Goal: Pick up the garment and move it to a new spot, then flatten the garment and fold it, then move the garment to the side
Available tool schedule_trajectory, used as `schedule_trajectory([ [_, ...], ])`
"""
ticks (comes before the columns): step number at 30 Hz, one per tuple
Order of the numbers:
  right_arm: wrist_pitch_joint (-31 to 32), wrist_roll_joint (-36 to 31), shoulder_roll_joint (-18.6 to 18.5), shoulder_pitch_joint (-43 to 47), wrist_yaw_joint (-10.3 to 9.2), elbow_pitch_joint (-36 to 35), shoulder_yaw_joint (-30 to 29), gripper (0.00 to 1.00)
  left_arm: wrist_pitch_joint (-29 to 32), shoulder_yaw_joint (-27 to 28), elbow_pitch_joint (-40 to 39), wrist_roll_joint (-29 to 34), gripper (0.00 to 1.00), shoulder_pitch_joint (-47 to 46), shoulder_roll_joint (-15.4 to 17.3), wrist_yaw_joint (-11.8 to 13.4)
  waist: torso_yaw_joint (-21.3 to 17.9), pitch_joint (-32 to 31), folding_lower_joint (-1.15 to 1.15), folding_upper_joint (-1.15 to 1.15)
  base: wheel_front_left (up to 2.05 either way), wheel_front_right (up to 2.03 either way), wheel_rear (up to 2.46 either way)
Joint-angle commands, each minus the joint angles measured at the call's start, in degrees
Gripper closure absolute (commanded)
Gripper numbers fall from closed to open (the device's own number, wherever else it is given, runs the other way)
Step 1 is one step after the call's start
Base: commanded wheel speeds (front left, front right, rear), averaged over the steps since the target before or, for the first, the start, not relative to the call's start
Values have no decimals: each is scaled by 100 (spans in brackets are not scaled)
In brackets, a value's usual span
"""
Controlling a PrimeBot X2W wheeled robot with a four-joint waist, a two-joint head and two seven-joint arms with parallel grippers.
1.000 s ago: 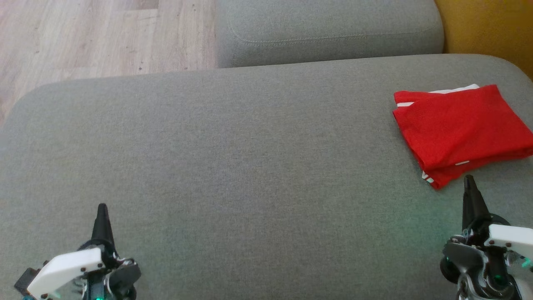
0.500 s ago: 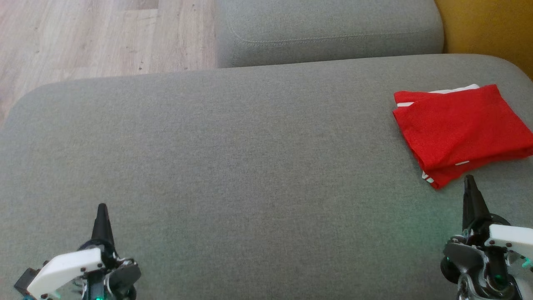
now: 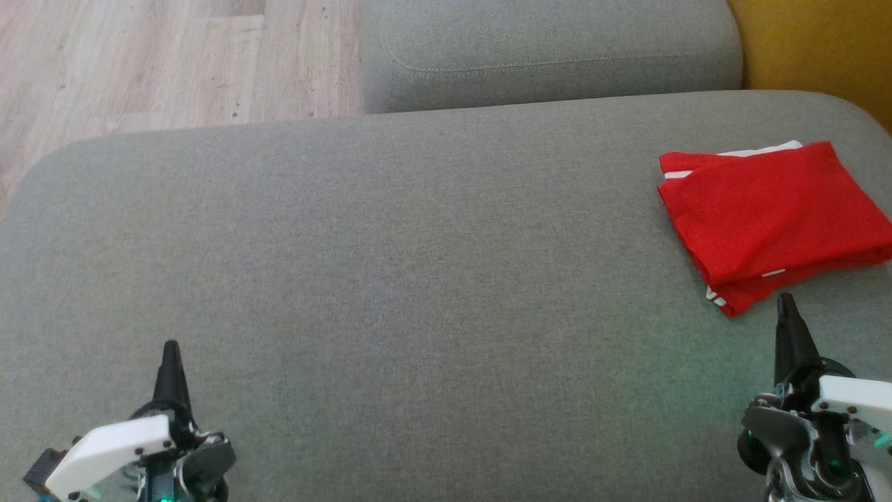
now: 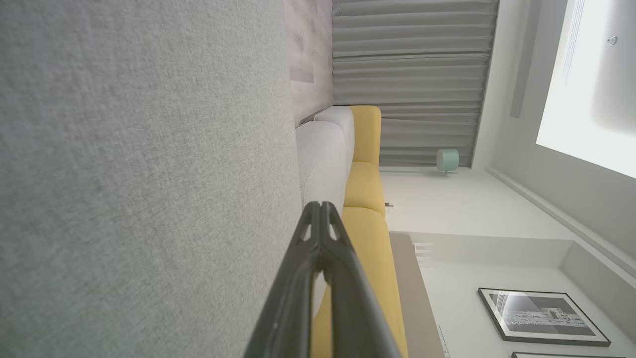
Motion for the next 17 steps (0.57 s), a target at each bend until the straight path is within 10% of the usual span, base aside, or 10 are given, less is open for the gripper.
schedule_trajectory([
  [1, 45, -6, -50, -287, 40, -182, 112, 100, 38, 231, -167, 7, 100, -286, 24, -36, 0, 0, 0, 0, 0, 0, 0],
  [17, 51, -12, -45, -288, 40, -181, 105, 100, 40, 234, -167, 9, 100, -286, 23, -36, 0, 0, 0, 0, 0, 0, 0],
])
